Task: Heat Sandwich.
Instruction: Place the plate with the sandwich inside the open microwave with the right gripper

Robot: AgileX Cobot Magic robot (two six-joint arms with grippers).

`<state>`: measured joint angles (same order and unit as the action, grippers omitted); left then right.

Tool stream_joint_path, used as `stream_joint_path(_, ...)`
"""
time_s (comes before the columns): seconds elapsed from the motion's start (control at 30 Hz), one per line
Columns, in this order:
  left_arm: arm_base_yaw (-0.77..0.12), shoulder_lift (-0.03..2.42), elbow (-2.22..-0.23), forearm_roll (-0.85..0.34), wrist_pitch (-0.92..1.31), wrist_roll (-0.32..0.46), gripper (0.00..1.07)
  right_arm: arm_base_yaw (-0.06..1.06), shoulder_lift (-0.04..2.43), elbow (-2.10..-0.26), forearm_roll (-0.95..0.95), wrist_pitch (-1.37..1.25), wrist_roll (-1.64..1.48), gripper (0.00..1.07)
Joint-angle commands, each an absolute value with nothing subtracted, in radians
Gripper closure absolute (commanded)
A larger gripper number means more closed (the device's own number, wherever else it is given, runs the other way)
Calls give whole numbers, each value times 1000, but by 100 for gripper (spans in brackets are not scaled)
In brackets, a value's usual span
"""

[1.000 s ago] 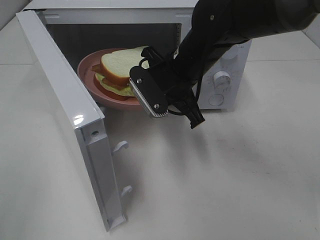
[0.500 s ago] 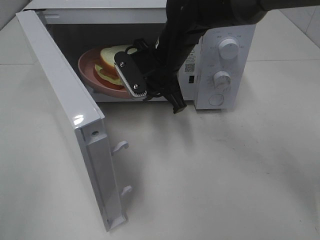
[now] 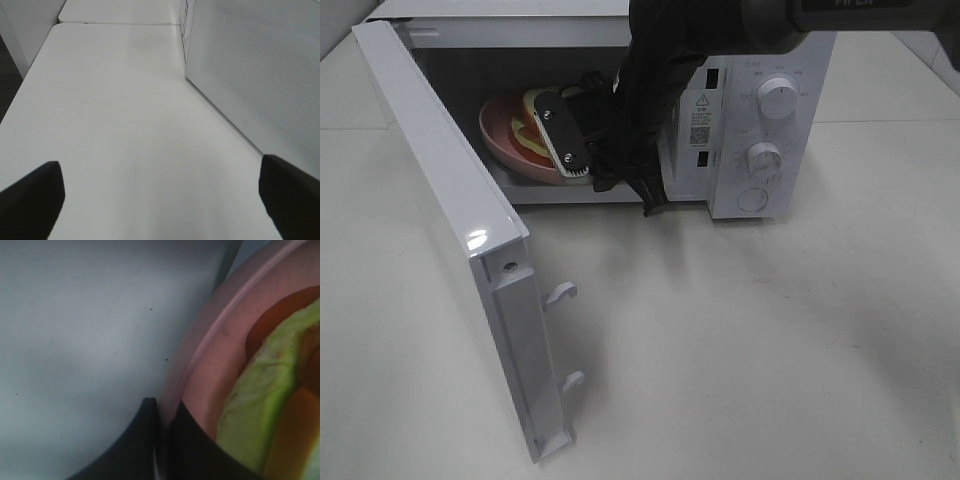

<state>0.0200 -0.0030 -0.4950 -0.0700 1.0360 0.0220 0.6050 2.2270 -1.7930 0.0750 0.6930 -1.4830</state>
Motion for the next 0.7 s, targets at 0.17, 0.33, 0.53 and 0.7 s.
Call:
stream_joint_path(0.17,23,-25,-493,-72,1028,18,5,609,2276,-1895,51,697,-1412,105)
stream_joint_path(0.33,23,-25,-493,-72,1028,18,5,609,2316,-1940,48,714,-1384,105)
stream_joint_path(0.53,23,-25,-493,-72,1028,18,5,609,2342,-1958,48,715,-1387,104)
stream_joint_path(0.7,23,-25,-493,-72,1028,18,5,606,2353,-1969,45,707,-1385,103)
